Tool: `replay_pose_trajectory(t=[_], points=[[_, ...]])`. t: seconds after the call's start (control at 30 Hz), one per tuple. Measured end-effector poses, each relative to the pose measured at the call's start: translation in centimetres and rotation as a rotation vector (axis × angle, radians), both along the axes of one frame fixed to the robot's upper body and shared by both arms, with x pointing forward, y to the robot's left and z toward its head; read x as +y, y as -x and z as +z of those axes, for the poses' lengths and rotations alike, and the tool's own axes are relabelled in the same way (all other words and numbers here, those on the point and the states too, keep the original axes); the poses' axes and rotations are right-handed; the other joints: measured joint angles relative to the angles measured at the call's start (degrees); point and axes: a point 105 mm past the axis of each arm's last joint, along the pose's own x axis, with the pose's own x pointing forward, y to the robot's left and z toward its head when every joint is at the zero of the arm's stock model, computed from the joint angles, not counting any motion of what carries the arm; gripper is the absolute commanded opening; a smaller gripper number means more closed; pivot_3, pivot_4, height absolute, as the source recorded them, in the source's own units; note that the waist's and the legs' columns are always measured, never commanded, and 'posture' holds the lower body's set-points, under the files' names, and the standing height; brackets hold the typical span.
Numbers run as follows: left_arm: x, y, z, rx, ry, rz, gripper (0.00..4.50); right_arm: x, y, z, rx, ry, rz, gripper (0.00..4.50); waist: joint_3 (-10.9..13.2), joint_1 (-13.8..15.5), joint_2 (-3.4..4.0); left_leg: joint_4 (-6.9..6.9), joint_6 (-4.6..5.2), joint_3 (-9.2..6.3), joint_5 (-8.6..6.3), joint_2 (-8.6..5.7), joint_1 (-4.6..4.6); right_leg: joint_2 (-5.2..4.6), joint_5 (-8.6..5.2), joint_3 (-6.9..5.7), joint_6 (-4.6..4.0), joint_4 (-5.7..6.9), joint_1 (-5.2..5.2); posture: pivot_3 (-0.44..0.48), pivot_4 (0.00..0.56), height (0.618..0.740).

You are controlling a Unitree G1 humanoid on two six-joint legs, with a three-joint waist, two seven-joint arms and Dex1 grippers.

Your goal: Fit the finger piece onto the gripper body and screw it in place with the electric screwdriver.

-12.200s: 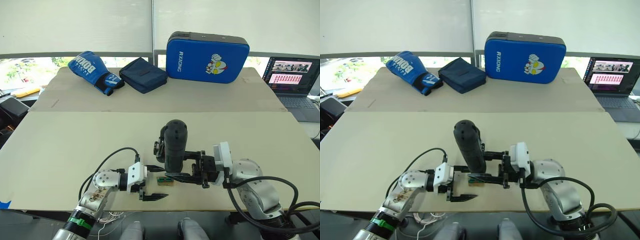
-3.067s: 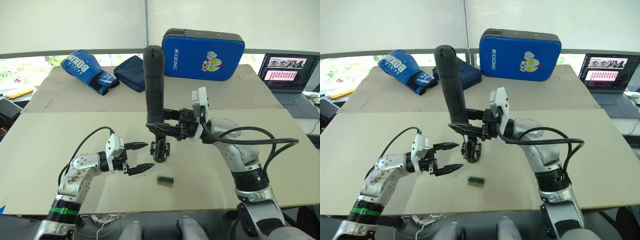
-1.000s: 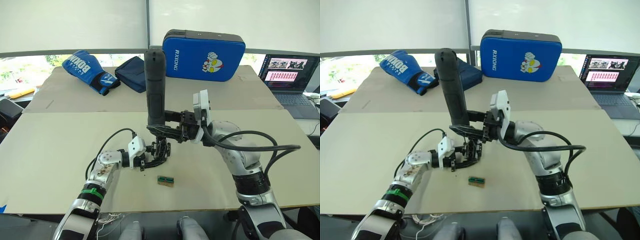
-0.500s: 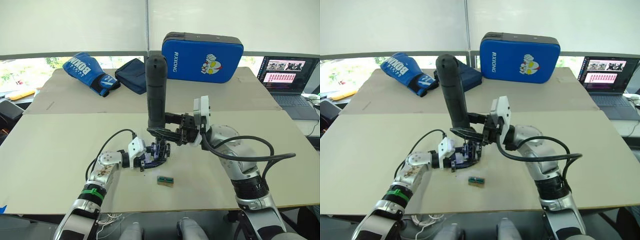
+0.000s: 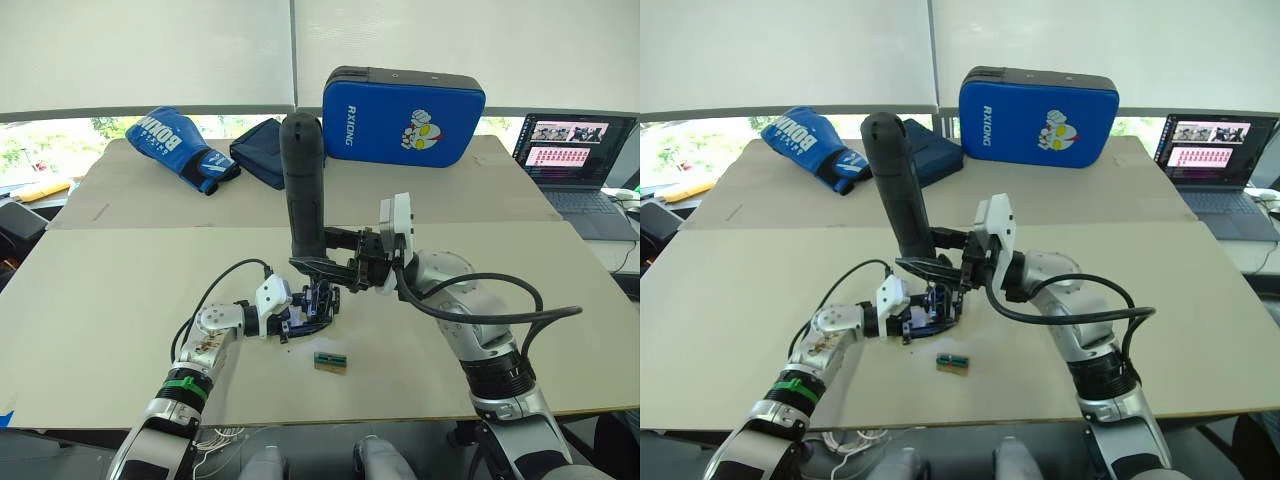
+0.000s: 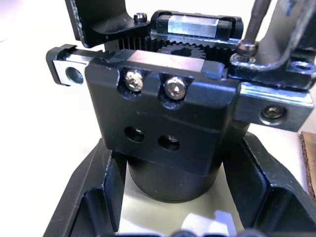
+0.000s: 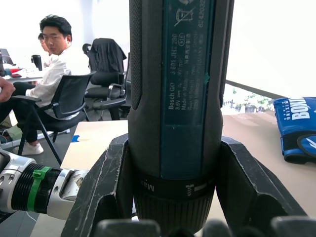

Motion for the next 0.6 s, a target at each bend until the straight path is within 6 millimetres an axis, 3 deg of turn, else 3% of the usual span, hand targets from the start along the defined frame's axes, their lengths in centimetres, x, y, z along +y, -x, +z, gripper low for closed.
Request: replay_pose_trajectory(t=[0.6], points=[[0.0, 0.0, 0.2, 0.006, 0.004, 0.004, 2.31, 0.5, 0.1, 1.3, 0.029, 0.056, 0.031, 1.90, 0.02, 0.01, -0.01, -0.01, 0.00, -0.01, 0.00, -0.01, -0.15, -0.02, 0.00, 0.01, 0.00, -0.04, -0.13, 0.000, 0.150, 0.740]])
